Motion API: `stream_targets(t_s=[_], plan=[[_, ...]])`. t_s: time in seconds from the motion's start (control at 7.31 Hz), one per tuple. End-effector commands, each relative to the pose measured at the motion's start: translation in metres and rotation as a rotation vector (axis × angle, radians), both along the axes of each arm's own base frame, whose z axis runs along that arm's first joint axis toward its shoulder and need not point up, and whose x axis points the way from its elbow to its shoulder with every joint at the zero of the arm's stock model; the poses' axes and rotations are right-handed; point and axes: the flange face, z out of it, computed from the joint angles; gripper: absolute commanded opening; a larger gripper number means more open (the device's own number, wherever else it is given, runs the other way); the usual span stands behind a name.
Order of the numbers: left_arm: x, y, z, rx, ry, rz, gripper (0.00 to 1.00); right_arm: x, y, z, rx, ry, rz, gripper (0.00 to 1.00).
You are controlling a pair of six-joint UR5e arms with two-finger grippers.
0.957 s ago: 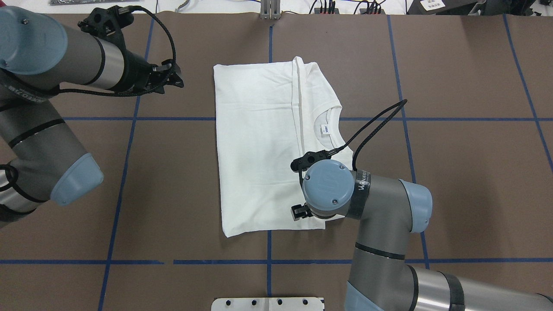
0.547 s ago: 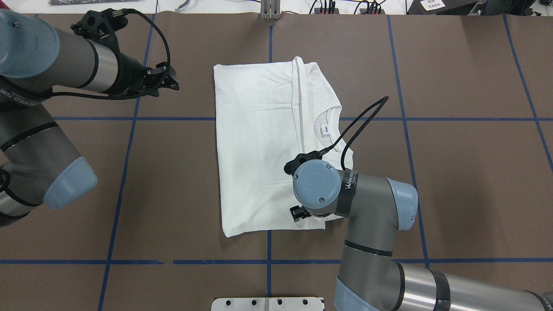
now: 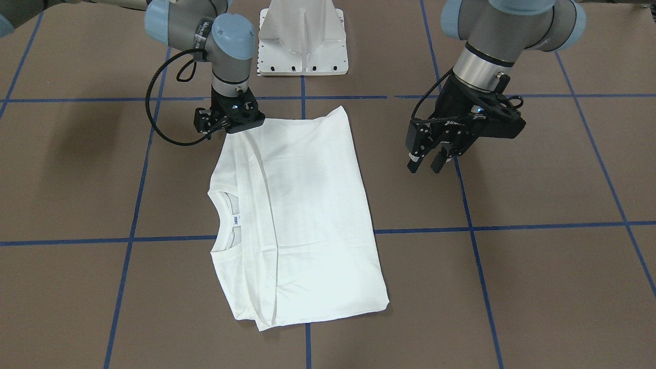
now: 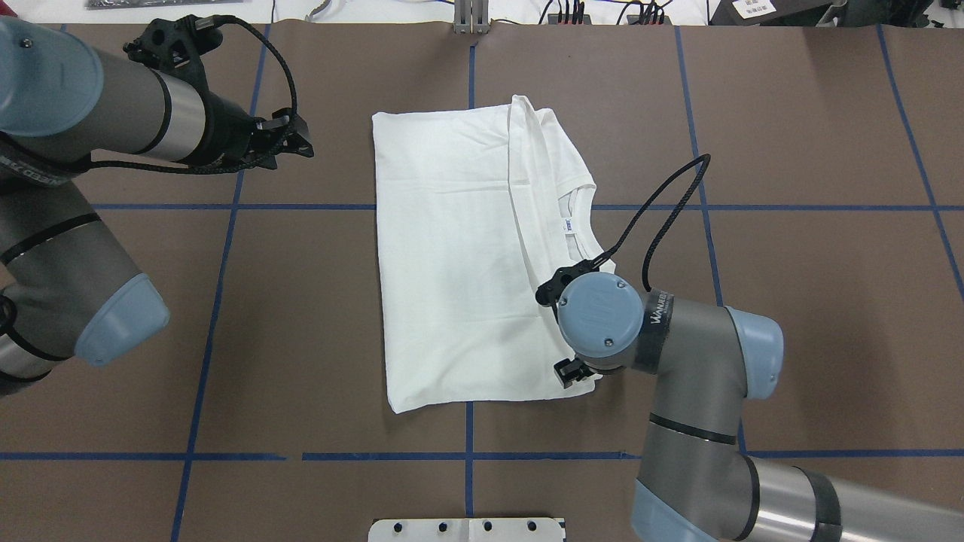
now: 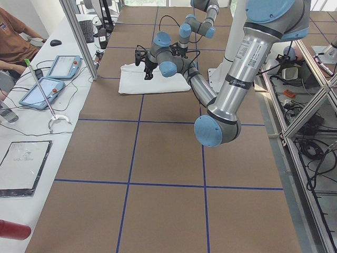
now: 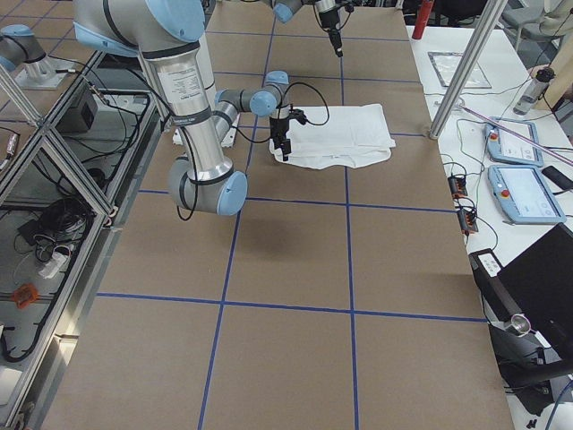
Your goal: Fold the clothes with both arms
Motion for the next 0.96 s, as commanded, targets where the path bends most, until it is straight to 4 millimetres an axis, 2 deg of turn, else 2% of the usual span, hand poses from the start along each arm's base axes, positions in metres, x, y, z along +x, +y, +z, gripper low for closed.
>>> stream_targets(t_s=[0.0,0.14,0.27,0.55,0.68,0.82], plan=[[-0.002,0.002,-0.004,0.003,0.008,0.0,0.6,0.03,0.006,0.017,-0.006,0.01,0.006,1.0],[-0.002,0.002,-0.005,0.005,0.01,-0.002,0.61,0.027,0.006,0.011,-0.051,-0.011,0.094,1.0],[-0.002,0.003,-0.006,0.006,0.011,-0.002,0.61,0.022,0.005,-0.009,-0.114,-0.064,0.225,1.0],[-0.003,0.004,-0.006,0.007,0.012,-0.002,0.61,0.009,0.006,-0.032,-0.333,-0.261,0.579,1.0],[-0.004,0.004,-0.007,0.008,0.013,-0.002,0.61,-0.005,0.011,-0.029,-0.446,-0.349,0.708,1.0],[-0.004,0.004,-0.007,0.009,0.014,-0.002,0.61,-0.007,0.014,-0.024,-0.511,-0.388,0.81,1.0]])
